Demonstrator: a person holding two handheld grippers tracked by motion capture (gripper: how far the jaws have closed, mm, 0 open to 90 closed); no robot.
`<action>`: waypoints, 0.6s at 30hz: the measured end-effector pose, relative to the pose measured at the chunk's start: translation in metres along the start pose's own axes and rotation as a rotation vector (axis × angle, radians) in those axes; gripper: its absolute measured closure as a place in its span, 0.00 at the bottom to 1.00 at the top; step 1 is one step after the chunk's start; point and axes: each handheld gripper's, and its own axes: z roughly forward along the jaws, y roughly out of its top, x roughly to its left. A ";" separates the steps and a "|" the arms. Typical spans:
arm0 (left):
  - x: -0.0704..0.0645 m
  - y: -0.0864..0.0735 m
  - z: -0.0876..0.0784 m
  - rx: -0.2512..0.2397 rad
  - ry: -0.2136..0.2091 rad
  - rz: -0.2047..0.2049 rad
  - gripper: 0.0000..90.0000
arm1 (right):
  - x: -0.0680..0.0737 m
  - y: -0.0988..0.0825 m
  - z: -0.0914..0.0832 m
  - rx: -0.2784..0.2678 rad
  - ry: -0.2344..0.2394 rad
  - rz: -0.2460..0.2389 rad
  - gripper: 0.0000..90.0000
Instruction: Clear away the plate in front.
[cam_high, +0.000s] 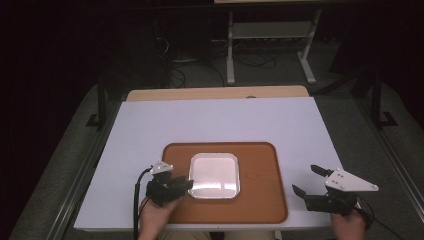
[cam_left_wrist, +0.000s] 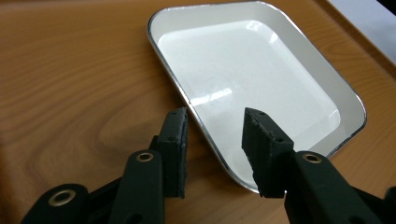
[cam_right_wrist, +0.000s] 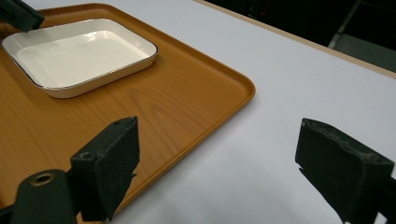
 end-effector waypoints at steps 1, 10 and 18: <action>0.000 0.001 0.000 -0.002 -0.002 0.008 0.66 | 0.000 0.000 0.000 0.000 0.000 0.000 0.14; 0.004 0.006 -0.003 -0.021 -0.009 0.059 0.63 | 0.000 0.000 0.000 0.002 -0.004 -0.002 0.14; 0.008 0.008 -0.006 -0.032 -0.023 0.080 0.61 | 0.000 0.000 0.001 0.008 -0.004 -0.007 0.14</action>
